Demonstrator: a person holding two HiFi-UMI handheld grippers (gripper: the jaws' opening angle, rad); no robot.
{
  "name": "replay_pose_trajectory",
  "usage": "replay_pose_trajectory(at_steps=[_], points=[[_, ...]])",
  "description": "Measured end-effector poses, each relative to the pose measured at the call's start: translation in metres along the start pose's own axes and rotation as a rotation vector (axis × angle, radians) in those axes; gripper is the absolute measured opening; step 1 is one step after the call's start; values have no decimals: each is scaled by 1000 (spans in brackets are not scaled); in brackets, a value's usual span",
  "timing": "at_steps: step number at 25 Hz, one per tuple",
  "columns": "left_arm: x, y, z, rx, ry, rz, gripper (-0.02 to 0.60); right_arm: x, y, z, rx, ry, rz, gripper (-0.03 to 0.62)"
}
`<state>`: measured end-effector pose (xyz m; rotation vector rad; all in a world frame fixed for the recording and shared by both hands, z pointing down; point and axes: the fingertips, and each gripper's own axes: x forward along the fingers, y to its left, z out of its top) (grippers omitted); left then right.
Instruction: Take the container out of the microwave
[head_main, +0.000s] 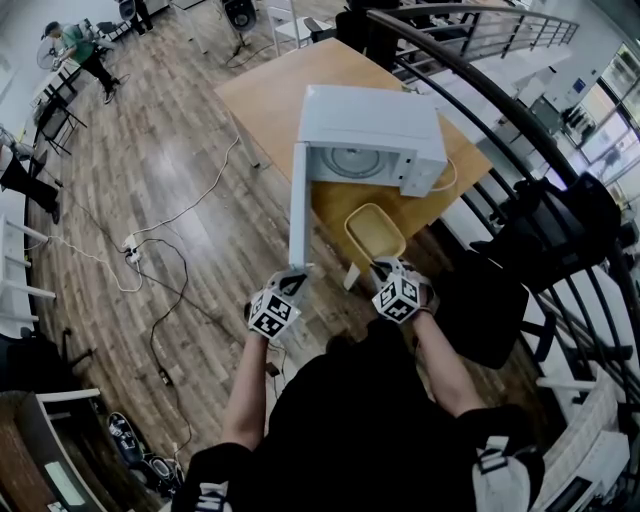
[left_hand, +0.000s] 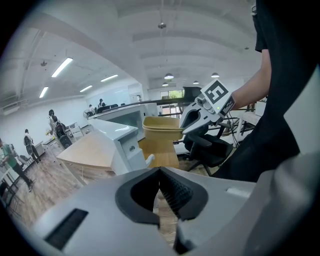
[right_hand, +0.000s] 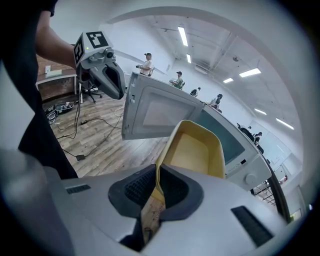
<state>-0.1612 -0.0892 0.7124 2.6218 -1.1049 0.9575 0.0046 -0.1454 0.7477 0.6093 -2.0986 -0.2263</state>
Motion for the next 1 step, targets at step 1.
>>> replay_pose_trajectory(at_steps=[1], points=[[0,0,0,-2,0,-1,3,0,0,1,1,-2,-1,26]])
